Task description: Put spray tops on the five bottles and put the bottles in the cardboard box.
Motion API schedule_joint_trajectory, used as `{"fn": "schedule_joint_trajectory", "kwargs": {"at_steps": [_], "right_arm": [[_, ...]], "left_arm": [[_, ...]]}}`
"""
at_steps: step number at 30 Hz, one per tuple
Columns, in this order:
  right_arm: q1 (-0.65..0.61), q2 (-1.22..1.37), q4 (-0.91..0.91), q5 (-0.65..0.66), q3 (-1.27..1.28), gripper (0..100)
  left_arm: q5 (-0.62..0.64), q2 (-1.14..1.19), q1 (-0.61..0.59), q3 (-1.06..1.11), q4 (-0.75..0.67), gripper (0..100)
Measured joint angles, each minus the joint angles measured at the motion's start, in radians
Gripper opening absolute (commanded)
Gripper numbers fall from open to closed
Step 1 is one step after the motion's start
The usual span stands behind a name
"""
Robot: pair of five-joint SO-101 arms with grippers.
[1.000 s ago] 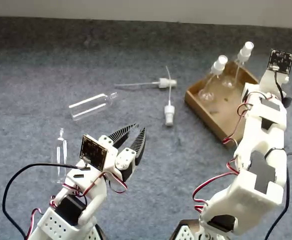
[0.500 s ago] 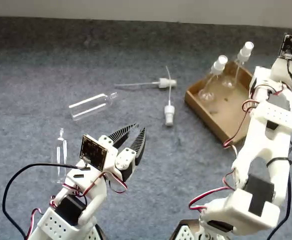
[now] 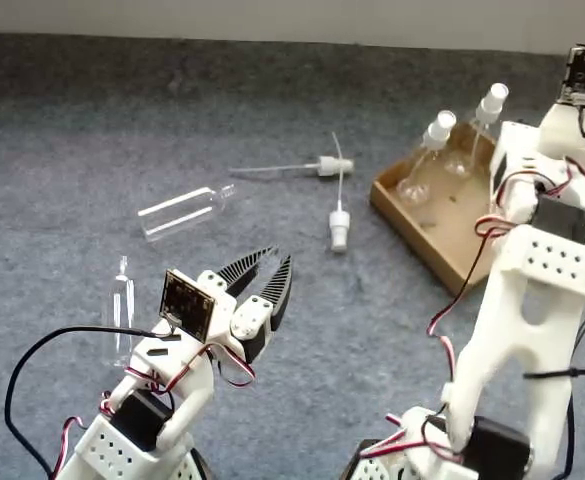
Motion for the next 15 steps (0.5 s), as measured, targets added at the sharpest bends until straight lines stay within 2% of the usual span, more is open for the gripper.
{"fn": "schedule_joint_trajectory", "kwargs": {"at_steps": [4,7,11,15], "right_arm": [[-0.089,-0.1,0.146,0.0,0.0,37.3],[-0.149,-0.16,0.233,0.0,0.0,28.3],[-0.219,-0.25,0.253,-0.006,0.061,13.5],[-0.311,-0.341,0.25,-0.098,0.199,3.8]], "left_arm": [[0.0,0.0,-0.069,0.0,0.0,4],[0.0,0.0,-0.17,0.0,-0.005,4],[0.0,0.0,-0.276,0.0,-0.032,4],[0.0,0.0,-0.336,0.0,-0.035,4]]}}
